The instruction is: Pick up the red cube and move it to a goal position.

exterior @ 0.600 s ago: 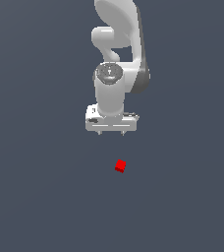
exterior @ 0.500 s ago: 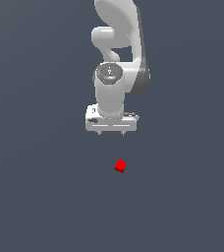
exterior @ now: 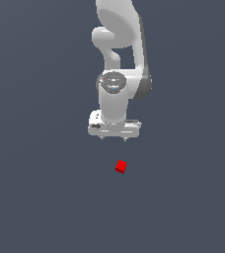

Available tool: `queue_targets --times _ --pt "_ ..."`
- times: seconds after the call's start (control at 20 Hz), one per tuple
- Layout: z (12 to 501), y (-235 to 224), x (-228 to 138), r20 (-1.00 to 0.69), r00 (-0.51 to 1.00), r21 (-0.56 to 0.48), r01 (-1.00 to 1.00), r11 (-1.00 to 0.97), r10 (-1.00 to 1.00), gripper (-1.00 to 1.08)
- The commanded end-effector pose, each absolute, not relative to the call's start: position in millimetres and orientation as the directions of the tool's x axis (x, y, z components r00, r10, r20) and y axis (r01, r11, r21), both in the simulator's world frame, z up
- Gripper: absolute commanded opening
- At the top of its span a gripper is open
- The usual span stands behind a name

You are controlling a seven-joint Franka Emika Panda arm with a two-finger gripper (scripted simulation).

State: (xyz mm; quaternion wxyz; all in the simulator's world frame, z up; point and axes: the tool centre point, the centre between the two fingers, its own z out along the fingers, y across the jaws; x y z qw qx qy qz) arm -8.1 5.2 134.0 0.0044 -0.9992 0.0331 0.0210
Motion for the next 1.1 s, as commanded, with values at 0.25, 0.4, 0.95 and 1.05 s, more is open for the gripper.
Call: queue_targets --times 0.25,0.4,0.95,1.05 --pt "96 20 16 -0.029 0.987 -0.003 -0.161 -0.987 -0.161 1.00" --pt "77 27 29 -0.022 0.978 -0.002 -0.209 -0.978 -0.209 1.00" --pt "29 39 68 -0.004 0.943 0.000 -0.333 -0.943 -0.333 1.00" --pt "25 40 71 -0.002 0.939 0.000 -0.343 -0.939 -0.343 1.00"
